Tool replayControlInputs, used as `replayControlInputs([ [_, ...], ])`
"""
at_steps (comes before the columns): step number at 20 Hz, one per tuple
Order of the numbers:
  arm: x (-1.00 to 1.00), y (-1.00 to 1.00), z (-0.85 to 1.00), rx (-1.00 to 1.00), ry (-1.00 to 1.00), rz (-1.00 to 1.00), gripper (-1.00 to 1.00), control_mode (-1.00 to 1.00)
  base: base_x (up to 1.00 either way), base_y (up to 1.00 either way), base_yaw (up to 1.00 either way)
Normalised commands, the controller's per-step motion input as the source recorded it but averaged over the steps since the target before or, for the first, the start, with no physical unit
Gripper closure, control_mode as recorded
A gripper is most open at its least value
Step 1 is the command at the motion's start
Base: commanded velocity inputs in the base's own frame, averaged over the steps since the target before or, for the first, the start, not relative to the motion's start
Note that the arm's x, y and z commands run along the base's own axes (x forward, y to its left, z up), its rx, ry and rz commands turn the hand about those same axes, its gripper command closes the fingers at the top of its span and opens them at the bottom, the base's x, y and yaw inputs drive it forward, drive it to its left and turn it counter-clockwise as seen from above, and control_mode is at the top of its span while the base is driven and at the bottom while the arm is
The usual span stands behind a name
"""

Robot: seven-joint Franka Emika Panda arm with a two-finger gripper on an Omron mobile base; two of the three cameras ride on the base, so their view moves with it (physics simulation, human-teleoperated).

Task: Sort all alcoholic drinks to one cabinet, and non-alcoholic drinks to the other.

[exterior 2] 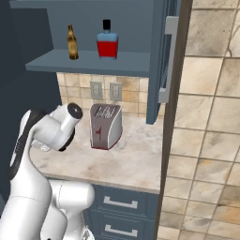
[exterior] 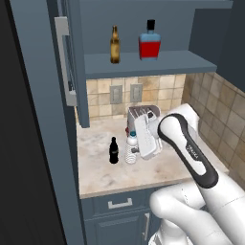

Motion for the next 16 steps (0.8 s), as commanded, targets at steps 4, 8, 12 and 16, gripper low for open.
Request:
replayControlInputs([
  [4,0.00,0.00,0.01,0.00,0.00,0.00,1.00,-1.00,0.00,0.00,0.00],
  [8,0.00,0.00,0.00,0.00,0.00,0.00,1.00,1.00,-0.05,0.00,0.00],
  [12,0.00,0.00,0.00,0.00,0.00,0.00,1.00,1.00,-0.53,-0.08,-0.05],
  [16,0.00,0.00,0.00,0.00,0.00,0.00,1.00,1.00,-0.68,0.00,-0.05],
])
